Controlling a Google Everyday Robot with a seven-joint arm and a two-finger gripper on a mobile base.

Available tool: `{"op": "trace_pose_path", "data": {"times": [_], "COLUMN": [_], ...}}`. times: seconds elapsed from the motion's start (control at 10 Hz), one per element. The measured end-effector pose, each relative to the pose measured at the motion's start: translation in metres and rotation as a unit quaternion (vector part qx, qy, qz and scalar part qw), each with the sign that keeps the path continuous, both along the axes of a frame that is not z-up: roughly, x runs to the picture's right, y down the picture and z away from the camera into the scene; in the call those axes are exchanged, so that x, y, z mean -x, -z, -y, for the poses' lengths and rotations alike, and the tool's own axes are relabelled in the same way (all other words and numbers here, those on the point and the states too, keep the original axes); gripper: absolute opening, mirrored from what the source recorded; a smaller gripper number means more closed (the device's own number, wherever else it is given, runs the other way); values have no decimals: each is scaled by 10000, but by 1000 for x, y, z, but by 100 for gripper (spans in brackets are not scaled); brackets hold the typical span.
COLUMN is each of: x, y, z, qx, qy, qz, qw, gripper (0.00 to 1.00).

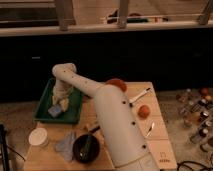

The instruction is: Wipe tray with sponge

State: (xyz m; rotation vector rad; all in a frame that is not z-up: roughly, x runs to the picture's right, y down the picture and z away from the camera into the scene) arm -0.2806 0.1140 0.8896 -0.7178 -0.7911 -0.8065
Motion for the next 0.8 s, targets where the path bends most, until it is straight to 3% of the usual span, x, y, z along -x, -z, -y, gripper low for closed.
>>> {"op": "trace_pose_path", "data": {"times": [0.2, 0.4, 0.8], "x": [-17, -34, -44], "y": [13, 13, -7], "z": [-4, 0, 23], "qx": [7, -32, -285], "qy": [-5, -65, -236], "qz": [-79, -235, -506], "qw": [10000, 9997, 9980], "gripper": [0, 0, 0]}}
